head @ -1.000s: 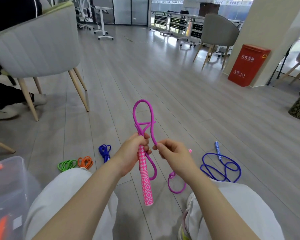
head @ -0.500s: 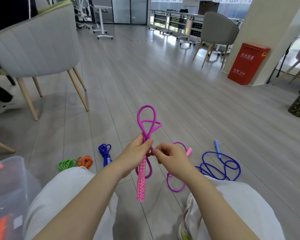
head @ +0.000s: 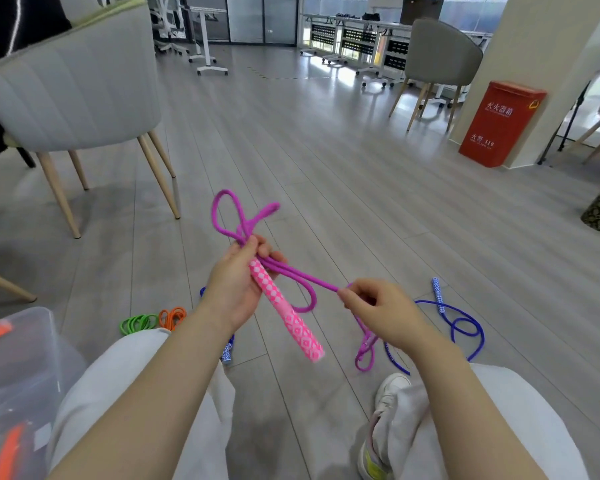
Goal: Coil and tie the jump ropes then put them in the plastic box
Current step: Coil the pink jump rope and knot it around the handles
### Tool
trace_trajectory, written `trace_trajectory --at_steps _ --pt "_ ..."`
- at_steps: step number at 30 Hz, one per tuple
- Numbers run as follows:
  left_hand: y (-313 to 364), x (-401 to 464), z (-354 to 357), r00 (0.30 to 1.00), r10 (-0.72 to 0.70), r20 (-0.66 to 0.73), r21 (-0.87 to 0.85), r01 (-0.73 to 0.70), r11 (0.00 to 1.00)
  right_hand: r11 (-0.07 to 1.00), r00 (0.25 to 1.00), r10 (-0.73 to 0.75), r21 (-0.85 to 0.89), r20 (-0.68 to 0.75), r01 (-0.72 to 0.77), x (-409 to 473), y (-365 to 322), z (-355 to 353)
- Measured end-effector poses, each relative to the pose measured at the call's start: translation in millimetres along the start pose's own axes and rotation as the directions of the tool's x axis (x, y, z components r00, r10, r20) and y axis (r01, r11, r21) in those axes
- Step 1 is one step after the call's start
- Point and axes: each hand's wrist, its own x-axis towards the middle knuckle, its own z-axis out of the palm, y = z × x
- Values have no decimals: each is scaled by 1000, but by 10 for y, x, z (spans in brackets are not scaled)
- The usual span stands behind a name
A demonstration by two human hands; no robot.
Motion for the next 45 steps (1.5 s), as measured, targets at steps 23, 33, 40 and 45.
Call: trace_trajectory --at_steps 23,33,40,45 --pt "-155 -194 81 994 -48 94 767 -42 640 925 993 -111 362 -42 119 48 -190 237" --pt "-206 -293 161 946 -259 193 666 68 743 957 971 -191 192 -143 217 25 -201 300" --pt "-273 -273 131 903 -374 211 705 125 698 988 972 -139 38 -191 149 17 -211 307" --pt "-274 -213 92 876 -430 219 689 173 703 988 971 -137 50 -196 149 19 -197 315"
